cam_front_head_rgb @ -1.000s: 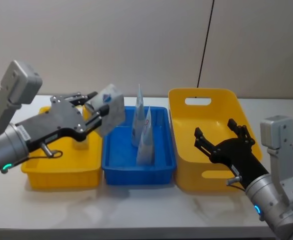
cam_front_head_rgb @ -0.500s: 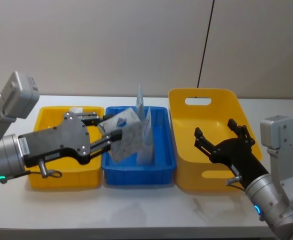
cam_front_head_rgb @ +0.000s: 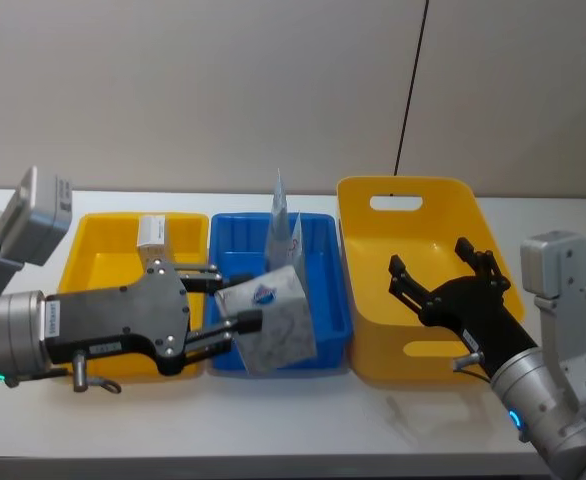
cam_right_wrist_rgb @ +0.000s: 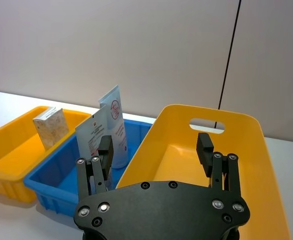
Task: Bimanual collaborative sorting of washing and personal care products
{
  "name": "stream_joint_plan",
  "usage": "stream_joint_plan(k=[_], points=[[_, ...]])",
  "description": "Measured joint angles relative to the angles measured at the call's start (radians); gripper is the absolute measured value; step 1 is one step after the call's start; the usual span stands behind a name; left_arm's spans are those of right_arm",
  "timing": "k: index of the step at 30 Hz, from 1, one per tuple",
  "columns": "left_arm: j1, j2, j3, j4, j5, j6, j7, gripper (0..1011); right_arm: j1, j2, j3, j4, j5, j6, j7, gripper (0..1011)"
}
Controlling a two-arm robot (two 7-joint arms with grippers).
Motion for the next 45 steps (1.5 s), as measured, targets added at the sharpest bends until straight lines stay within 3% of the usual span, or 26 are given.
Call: stream_joint_plan(k=[16,45], points=[[-0.014,0.011,0.043,0.02,-0.035,-0.007,-0.081,366,0.0,0.0,0.0,0.0,0.0,0.0,0.0,1002],[-0.018,0.017,0.063,0.026,-0.047,-0.01,-0.104,366,0.0,0.0,0.0,0.0,0.0,0.0,0.0,1002]])
